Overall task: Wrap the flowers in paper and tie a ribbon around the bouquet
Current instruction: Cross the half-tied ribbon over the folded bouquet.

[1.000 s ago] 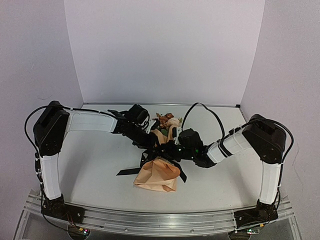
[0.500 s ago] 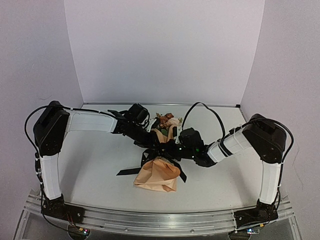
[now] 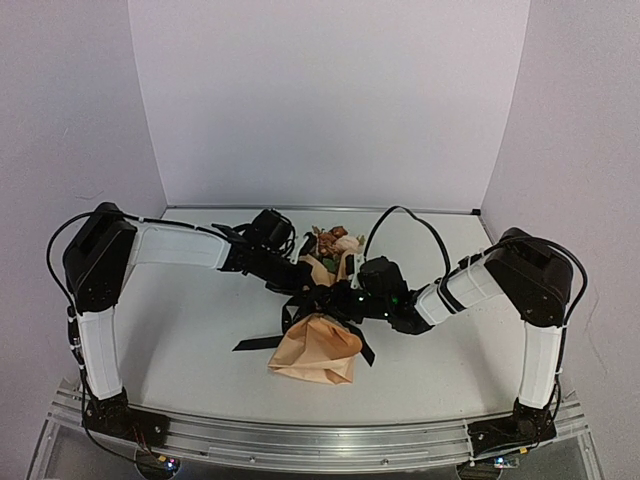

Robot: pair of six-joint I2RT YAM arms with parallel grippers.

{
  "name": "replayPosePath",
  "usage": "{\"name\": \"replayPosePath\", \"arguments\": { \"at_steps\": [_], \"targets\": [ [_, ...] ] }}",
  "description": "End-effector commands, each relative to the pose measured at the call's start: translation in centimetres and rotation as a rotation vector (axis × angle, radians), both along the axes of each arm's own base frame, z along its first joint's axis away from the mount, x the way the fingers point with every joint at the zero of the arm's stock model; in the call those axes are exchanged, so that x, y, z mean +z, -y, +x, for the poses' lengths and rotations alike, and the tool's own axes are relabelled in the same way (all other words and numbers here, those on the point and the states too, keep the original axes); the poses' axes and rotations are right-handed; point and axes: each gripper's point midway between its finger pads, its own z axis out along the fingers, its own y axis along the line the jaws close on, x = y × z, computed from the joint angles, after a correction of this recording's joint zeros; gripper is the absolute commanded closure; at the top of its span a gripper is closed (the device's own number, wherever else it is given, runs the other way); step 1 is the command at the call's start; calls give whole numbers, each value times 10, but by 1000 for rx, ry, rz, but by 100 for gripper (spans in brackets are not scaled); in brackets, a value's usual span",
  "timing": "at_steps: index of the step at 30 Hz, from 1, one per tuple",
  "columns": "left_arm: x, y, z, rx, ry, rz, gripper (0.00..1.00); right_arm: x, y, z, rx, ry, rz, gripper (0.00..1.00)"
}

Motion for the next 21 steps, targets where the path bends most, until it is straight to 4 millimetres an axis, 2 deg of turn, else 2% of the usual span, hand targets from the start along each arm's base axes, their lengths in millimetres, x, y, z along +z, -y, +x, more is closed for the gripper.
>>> {"name": "replayPosePath", "arguments": {
  "at_steps": [1,12,21],
  "targets": [
    [21,-4,9,48,79,-33,100,36,-1,-3,3,73,46,77],
    [31,-7,10,73,111,-64,100,35,17,-9,-27,59,-27,74],
    [45,-7,6,64,148,-125,100,48,28,-11,-62,48,-45,65]
  ]
}}
